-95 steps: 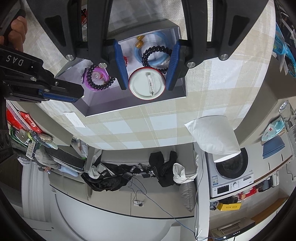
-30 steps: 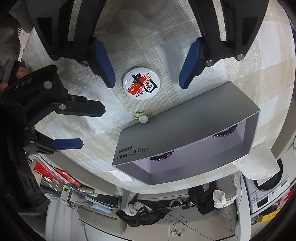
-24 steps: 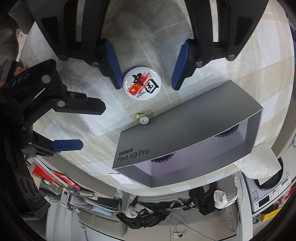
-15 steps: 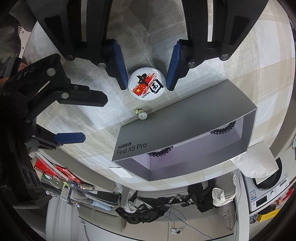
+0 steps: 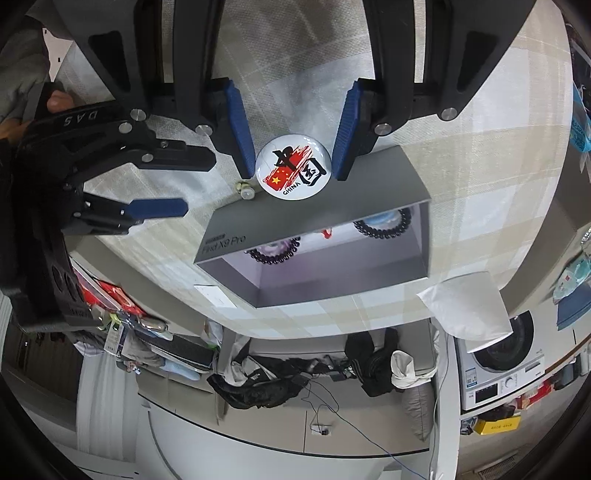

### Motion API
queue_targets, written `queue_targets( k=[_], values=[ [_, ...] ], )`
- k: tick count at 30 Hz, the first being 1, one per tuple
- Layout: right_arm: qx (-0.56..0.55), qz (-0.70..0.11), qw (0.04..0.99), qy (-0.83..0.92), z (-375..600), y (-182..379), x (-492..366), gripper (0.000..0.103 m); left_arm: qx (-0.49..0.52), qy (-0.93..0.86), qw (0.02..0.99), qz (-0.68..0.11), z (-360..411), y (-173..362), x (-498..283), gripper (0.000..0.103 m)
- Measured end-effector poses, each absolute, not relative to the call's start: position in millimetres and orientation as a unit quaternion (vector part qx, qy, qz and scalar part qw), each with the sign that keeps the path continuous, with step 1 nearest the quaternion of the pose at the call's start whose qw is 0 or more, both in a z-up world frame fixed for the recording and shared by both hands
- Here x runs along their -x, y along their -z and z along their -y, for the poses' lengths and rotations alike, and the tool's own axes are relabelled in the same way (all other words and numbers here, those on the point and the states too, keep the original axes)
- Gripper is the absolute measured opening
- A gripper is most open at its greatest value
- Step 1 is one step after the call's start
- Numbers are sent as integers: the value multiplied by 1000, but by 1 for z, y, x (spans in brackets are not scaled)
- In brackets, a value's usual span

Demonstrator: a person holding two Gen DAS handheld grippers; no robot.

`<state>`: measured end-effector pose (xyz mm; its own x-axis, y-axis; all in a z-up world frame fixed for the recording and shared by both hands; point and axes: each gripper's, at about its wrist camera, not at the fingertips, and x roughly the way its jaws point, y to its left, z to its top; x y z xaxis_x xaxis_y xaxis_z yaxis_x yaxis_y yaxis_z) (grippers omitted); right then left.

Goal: Organize jewelry
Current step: 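Grasp the white flag-print badge with the left gripper, then grasp the white-green earring stud with the right gripper while the left lifts the badge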

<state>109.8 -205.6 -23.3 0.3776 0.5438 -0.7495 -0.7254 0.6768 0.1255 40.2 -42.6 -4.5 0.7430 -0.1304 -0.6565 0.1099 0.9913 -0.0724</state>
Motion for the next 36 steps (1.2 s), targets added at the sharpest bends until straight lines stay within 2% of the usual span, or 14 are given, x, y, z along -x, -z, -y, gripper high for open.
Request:
queue_targets(
  k=[5, 9, 22, 33, 36],
  values=[
    [125, -390, 815, -410, 188, 22, -102, 40, 21, 59, 937, -345, 35, 0, -40, 37],
    [129, -393, 815, -406, 177, 24, -107, 32, 27, 60, 942, -330, 30, -7, -37, 37],
    [167, -402, 821, -369, 156, 31, -115, 23, 42, 51, 948, -311, 18, -15, -36, 37],
    [187, -395, 825, -359, 155, 31, -112, 3, 47, 46, 950, -307, 14, -17, -36, 37],
    [186, -395, 824, -362, 158, 31, -109, 1, 47, 45, 950, -306, 14, -17, -35, 37]
  ],
)
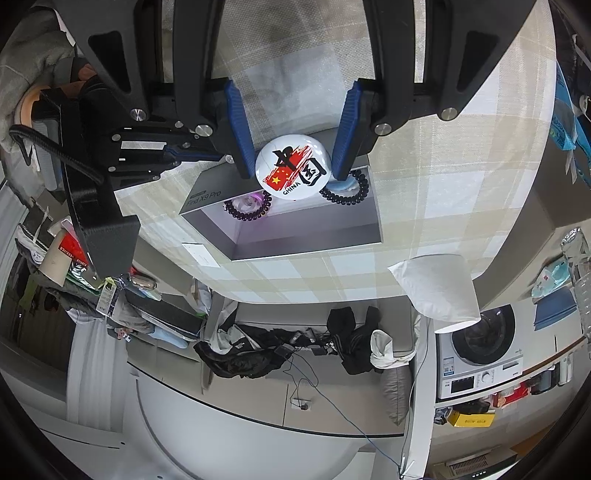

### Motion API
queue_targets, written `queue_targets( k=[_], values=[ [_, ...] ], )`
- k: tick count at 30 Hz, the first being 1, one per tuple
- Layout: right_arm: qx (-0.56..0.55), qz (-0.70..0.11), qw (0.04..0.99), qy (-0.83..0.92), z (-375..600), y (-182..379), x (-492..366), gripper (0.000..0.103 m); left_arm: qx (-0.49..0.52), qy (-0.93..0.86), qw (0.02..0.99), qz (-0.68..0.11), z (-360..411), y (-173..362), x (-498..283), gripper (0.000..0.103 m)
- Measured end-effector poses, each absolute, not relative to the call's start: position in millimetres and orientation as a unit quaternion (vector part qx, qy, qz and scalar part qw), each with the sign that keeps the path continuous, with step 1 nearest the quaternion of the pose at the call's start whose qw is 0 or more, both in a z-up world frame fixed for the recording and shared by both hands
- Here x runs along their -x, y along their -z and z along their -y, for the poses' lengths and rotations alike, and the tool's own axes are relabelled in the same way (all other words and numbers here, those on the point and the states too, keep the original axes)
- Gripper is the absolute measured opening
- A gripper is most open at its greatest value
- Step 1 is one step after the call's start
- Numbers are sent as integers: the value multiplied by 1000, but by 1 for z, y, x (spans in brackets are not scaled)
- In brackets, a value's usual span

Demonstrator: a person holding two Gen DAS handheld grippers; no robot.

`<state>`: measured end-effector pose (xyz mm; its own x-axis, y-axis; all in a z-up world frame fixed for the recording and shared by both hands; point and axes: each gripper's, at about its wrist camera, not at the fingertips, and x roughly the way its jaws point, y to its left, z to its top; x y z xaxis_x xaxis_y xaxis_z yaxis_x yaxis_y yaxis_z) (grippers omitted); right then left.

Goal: Organize jewelry
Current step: 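Grasp the white-green earring stud with the right gripper while the left lifts the badge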

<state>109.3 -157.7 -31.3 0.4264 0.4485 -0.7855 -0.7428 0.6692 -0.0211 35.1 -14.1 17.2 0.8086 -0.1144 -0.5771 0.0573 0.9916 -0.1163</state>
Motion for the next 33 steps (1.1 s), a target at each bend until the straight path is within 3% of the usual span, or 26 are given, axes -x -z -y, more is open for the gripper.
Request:
queue_targets(
  k=[5, 10, 17, 19, 33],
  values=[
    [180, -396, 827, -357, 161, 31, -109, 4, 46, 45, 950, -307, 14, -17, -35, 37],
    [175, -399, 827, -354, 159, 30, -114, 20, 49, 43, 949, -307, 13, -17, -35, 37],
    [193, -399, 824, -353, 146, 34, -114, 21, 52, 40, 949, -309, 10, -17, -36, 37],
    [197, -397, 822, -357, 144, 34, -113, 12, 53, 39, 949, -309, 9, -16, -36, 37],
    [156, -357, 834, -392, 169, 4, -96, 12, 54, 34, 951, -303, 6, -18, -35, 37]
  ],
)
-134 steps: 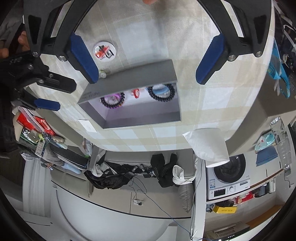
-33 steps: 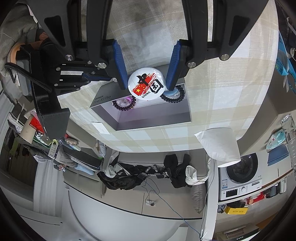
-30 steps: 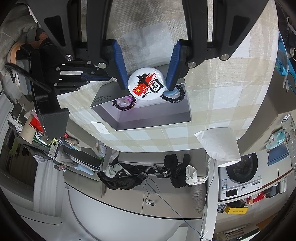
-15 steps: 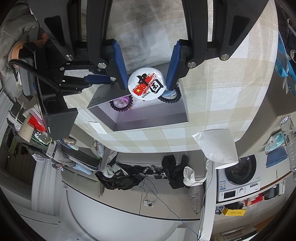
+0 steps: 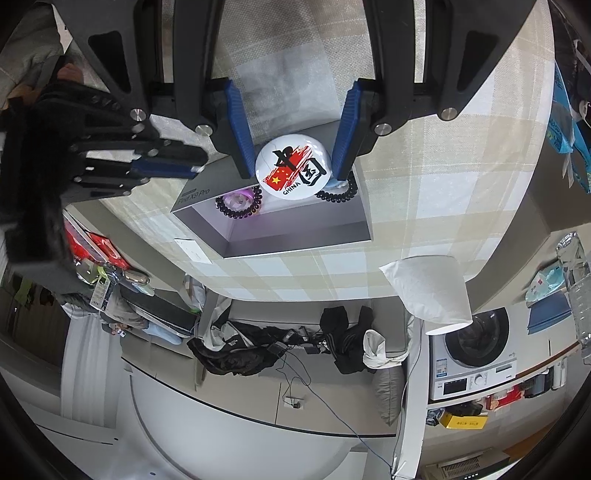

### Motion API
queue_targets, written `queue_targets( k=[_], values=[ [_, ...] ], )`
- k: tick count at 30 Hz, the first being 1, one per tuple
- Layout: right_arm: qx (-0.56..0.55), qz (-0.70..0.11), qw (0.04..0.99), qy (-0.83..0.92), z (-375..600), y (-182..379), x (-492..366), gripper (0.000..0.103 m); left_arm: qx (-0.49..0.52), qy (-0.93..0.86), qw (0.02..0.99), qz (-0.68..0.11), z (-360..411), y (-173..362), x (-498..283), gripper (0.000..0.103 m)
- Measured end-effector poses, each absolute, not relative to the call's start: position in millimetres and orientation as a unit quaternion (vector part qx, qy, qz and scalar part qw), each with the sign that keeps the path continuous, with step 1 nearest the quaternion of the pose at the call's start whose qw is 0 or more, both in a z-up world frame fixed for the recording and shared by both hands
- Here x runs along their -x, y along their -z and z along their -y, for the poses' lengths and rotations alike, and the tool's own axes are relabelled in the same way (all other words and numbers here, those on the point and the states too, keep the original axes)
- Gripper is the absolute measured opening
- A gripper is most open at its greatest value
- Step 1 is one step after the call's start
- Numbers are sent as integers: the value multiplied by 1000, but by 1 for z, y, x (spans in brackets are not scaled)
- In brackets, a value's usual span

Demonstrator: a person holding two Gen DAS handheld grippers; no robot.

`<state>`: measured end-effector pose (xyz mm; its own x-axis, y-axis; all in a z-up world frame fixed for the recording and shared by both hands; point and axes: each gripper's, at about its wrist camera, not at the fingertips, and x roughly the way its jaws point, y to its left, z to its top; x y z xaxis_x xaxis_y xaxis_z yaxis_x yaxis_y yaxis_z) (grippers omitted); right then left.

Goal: Organize jewelry
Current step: 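Grasp the white-green earring stud with the right gripper while the left lifts the badge, then lower the flag badge and earring stud into the box and open both grippers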

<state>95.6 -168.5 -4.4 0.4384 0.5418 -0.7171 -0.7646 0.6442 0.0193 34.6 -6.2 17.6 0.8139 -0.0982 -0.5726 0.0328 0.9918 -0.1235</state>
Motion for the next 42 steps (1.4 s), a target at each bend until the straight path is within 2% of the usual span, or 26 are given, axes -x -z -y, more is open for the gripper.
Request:
queue_targets(
  k=[9, 16, 42],
  values=[
    [80, -304, 859, -404, 190, -33, -100, 12, 60, 26, 957, -283, 2, -26, -37, 37],
    [49, -300, 870, -388, 193, -45, -119, 13, 58, 20, 959, -278, 1, -28, -48, 37],
    [36, -359, 843, -398, 180, -14, -154, 13, 45, 0, 948, -315, 7, -8, -83, 37]
  ],
)
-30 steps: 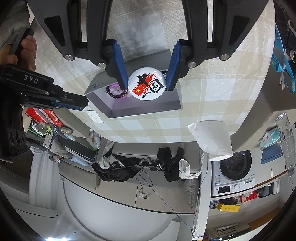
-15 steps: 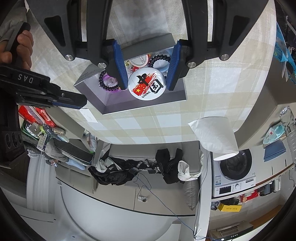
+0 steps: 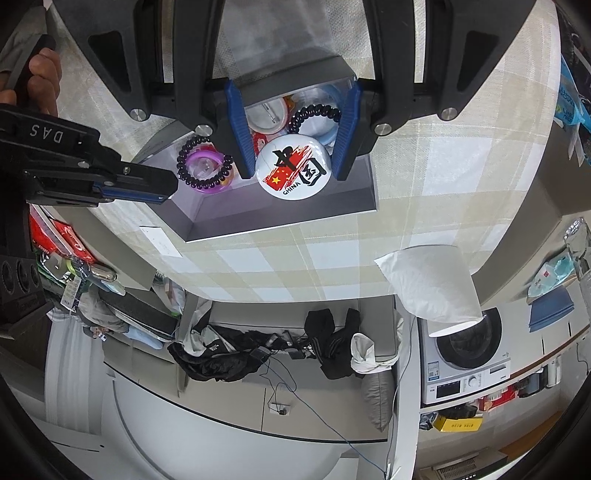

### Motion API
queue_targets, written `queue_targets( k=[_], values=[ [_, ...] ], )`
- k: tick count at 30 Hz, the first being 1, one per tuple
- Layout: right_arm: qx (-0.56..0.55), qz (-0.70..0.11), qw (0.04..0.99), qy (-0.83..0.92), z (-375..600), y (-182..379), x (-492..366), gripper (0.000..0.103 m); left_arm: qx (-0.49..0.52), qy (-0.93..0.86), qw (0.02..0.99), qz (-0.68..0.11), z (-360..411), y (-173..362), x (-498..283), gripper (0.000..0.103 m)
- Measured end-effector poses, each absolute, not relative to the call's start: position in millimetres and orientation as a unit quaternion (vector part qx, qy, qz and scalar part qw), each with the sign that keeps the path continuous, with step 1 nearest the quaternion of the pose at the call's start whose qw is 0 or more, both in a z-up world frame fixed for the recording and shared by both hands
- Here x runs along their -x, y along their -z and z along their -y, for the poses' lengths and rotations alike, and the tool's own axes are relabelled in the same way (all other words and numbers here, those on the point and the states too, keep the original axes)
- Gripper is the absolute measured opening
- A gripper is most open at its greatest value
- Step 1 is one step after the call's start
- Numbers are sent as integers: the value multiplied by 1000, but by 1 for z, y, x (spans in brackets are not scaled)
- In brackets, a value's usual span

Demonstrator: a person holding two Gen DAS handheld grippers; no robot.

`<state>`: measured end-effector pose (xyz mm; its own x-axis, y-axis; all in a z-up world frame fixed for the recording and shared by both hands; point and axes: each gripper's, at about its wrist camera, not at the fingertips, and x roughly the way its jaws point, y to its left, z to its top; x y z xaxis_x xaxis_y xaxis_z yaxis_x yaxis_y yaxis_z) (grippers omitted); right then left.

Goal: Organize jewelry
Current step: 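Lower the flag badge and earring stud into the box and open both grippers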

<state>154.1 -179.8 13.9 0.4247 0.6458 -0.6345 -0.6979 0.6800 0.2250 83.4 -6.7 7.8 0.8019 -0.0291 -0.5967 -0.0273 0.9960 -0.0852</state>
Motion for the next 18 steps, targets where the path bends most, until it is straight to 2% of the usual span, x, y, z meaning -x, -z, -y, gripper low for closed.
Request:
queue_targets(
  k=[18],
  values=[
    [47, -394, 830, -392, 168, -7, -149, 13, 28, 4, 947, -320, 11, -5, -87, 37]
  ],
)
